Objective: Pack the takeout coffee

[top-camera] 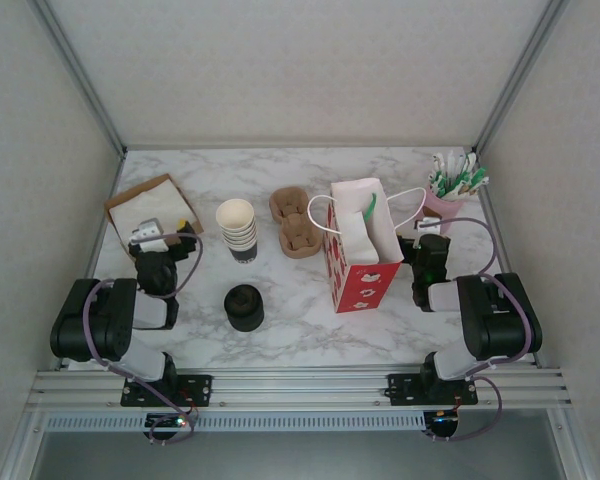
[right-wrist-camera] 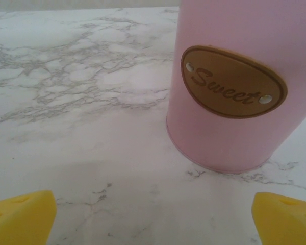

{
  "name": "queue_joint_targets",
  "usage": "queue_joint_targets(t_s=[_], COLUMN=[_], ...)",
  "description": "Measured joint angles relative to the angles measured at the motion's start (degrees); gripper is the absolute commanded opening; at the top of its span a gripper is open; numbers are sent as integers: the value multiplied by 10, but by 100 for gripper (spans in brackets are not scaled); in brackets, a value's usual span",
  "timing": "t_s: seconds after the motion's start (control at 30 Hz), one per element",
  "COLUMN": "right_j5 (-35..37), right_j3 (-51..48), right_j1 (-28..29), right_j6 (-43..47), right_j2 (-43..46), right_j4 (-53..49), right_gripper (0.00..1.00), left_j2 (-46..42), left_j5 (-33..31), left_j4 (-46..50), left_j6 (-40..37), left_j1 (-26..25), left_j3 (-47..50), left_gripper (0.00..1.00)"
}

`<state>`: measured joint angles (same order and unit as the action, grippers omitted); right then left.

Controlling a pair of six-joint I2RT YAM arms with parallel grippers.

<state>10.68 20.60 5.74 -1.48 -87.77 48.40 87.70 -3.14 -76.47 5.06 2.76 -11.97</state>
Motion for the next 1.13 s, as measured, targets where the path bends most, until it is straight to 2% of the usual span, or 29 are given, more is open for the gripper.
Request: queue_joint_targets(t_s=[1.13], right_j5=[-17], right_j3=[5], right_j1=[-6], right_j6=[0], right_j2=[0], right_j4=[-2], right_gripper=[99], left_j2=[1], left_j5=[0], left_j4=[22], left_j6=[-10], left_j1=[-2], left_j3=[-3], left_gripper=[100])
